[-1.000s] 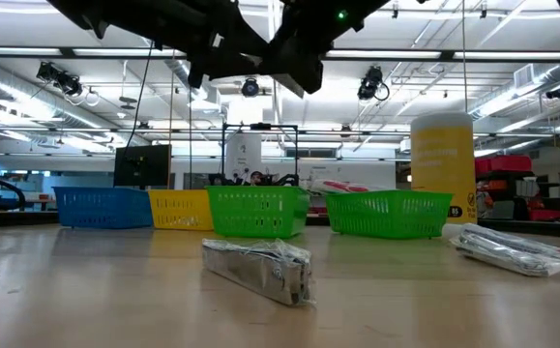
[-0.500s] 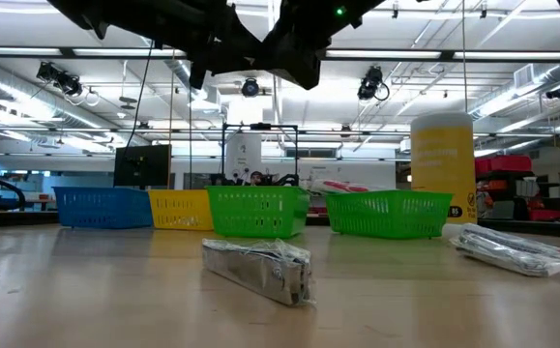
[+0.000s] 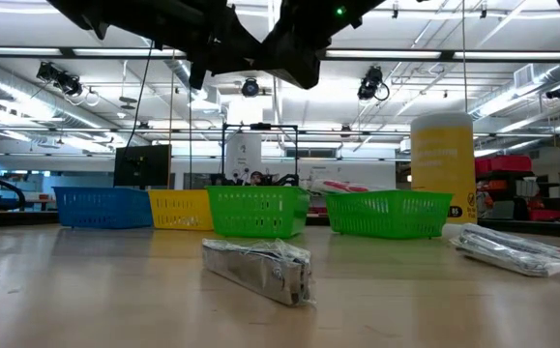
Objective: Pick & Place Travel size toiletries
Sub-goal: Put the white toothpaste into the yellow bin
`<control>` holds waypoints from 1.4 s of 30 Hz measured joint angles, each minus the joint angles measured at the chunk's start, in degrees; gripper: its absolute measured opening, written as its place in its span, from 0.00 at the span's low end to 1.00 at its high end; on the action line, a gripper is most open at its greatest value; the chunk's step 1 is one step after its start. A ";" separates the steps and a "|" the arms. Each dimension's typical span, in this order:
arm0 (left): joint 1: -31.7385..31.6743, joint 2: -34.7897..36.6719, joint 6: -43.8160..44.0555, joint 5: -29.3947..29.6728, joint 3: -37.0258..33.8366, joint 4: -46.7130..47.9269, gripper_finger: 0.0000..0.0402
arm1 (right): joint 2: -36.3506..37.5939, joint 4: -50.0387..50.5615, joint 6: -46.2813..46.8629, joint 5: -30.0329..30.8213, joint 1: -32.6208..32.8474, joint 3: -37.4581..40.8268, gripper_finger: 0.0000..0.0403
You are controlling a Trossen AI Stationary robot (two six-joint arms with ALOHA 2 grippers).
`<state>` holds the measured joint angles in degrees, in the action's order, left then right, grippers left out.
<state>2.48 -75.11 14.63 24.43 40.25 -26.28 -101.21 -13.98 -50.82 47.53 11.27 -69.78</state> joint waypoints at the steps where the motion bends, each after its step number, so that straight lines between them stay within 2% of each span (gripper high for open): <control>1: 0.00 0.00 -0.02 0.02 0.00 0.02 0.20 | 0.00 0.00 0.69 -0.02 0.00 0.00 0.35; 11: -0.02 -0.09 -0.09 1.57 -0.02 0.34 0.19 | 0.00 -0.17 4.98 0.62 0.07 0.00 0.52; 14: -0.01 -0.09 -0.10 5.60 -0.02 2.26 0.20 | 0.00 -0.10 7.67 4.54 0.14 0.00 0.55; 18: -0.02 0.13 -0.78 14.29 -0.04 8.36 0.20 | 0.04 -0.06 12.30 9.36 0.99 0.00 0.57; 22: -0.35 0.78 -1.06 21.74 -0.07 15.14 0.19 | 0.04 1.58 14.66 9.32 2.20 -0.02 0.58; 25: -1.43 1.86 0.46 24.45 -0.03 22.16 0.20 | 0.07 5.08 19.79 9.35 2.59 -0.04 0.58; 30: -3.68 4.77 8.95 25.88 -0.06 38.17 0.22 | 0.07 14.08 28.73 9.35 2.71 -0.04 0.58; 34: -5.07 6.42 16.12 25.97 -0.07 47.47 0.20 | 0.07 19.11 34.86 9.31 2.53 -0.04 0.58; 38: -5.53 6.67 17.95 23.81 -0.07 48.27 0.20 | 0.07 20.14 36.44 9.09 2.03 -0.04 0.58; 42: -5.53 5.36 19.11 20.17 -0.06 46.23 0.21 | 0.07 19.56 36.50 6.35 1.52 -0.04 0.58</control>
<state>-3.05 -69.75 33.74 44.60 40.19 19.95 -101.14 5.58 -14.32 53.88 12.79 -69.82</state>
